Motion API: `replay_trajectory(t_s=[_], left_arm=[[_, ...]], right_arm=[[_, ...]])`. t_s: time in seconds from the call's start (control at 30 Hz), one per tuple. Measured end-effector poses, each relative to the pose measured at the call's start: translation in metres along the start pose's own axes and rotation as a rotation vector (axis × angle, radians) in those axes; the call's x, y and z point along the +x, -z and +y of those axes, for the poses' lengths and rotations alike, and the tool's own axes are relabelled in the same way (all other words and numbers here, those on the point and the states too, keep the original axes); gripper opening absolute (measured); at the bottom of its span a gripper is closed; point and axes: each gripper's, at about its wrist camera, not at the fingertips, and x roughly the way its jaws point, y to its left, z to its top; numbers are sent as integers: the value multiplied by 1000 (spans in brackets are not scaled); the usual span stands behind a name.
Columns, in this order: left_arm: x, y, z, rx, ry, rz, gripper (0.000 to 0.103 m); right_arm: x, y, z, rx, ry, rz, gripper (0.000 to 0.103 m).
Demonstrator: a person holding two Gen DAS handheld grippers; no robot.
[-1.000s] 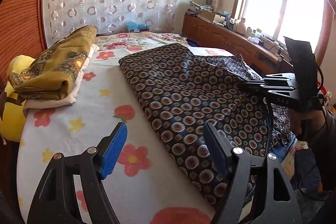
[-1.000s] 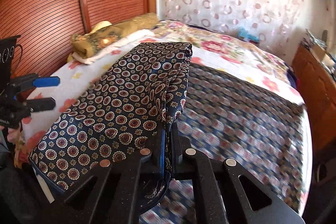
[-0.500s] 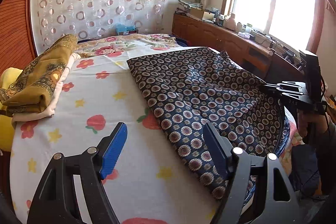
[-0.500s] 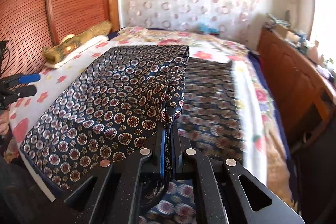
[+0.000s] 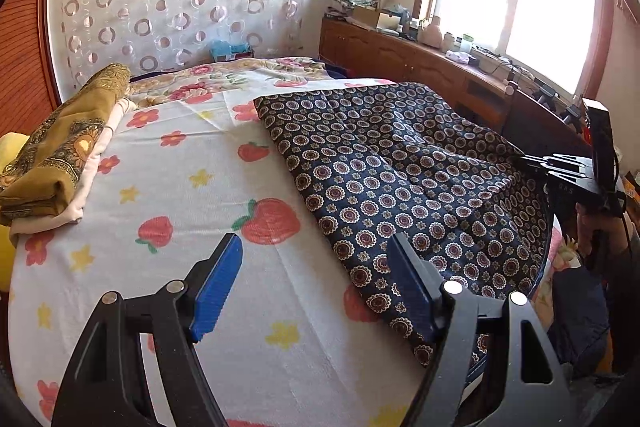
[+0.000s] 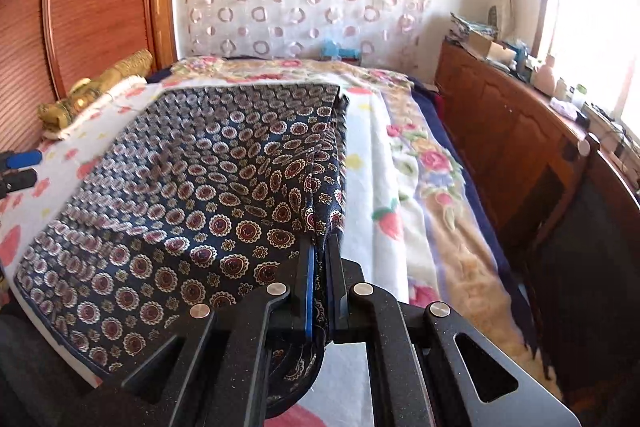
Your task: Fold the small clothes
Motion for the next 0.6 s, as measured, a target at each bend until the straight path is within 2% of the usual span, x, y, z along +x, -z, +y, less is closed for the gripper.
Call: replay_trajectory(t_s=[0.37,0.4,0.53,0.6], left_arm=[[4,5,-8,13,3,24,75],[5,6,-9,14,5,26,75],[8,12,-13,14,24,49,75],[8,18,-16,15,51,65,75]], right_arm=[[0,-13,-1,20,6,4,5],[0,-13,0,21,5,5,10],[1,-12,-1,12,31,-2,15],[-5,-12,1,8,43,-6,26]])
